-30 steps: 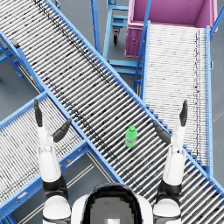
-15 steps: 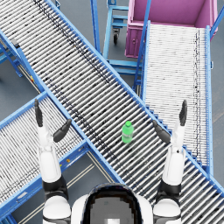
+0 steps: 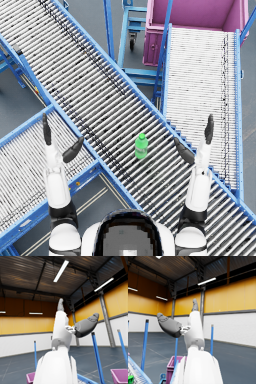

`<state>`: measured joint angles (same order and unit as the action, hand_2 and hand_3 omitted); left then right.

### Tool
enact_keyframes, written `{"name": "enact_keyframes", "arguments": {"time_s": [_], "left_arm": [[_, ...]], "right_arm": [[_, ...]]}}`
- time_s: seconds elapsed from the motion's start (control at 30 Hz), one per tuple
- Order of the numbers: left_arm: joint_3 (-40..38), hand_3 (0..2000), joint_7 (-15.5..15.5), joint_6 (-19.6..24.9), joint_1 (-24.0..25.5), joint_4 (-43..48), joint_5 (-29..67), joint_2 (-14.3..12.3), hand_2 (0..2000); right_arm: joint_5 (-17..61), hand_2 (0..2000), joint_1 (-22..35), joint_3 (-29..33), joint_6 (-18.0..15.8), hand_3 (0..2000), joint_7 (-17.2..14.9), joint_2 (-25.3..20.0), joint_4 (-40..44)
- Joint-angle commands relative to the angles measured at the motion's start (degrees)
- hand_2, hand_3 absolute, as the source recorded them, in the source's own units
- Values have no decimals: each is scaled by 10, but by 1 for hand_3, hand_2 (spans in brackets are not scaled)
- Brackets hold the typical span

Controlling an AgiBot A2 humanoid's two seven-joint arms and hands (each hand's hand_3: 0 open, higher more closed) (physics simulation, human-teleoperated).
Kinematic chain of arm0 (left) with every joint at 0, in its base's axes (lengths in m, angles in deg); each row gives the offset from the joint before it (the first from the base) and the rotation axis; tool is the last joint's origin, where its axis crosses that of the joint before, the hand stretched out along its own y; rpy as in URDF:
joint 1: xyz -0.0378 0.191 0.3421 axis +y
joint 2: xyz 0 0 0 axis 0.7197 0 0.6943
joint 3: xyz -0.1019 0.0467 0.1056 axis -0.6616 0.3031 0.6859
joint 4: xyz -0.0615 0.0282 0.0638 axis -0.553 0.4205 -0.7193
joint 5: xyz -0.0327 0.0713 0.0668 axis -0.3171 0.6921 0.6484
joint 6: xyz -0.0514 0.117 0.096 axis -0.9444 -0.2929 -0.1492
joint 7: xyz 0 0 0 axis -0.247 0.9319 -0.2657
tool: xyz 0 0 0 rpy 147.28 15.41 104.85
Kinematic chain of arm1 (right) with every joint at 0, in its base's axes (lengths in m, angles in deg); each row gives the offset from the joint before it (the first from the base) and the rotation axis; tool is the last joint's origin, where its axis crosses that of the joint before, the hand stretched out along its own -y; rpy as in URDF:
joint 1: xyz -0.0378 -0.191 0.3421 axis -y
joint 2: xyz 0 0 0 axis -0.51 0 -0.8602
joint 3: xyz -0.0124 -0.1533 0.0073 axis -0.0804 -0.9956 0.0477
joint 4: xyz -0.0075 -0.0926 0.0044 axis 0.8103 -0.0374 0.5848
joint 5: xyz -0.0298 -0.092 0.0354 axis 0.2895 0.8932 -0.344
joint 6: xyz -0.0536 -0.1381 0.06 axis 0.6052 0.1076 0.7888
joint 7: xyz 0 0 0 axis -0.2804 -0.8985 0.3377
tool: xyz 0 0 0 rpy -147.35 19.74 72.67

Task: Pick up the oil and place it on the left assembly line, put the cola on the right, and keep Sprite still

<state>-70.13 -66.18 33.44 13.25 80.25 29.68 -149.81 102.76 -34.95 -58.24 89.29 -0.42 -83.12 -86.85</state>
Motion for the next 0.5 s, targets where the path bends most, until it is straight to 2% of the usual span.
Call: {"name": "enact_keyframes", "arguments": {"time_s": [0.03,0.4,0.5], "left_arm": [[10,0,0,0,-3,-1,0,0,0],[5,0,0,0,8,1,0,-3,0],[5,0,0,0,-6,4,0,-1,0]], "right_arm": [[0,0,3,1,0,0,0,0,1],[0,0,-4,1,0,0,0,-3,4],[0,0,12,1,0,0,0,0,3]]}}
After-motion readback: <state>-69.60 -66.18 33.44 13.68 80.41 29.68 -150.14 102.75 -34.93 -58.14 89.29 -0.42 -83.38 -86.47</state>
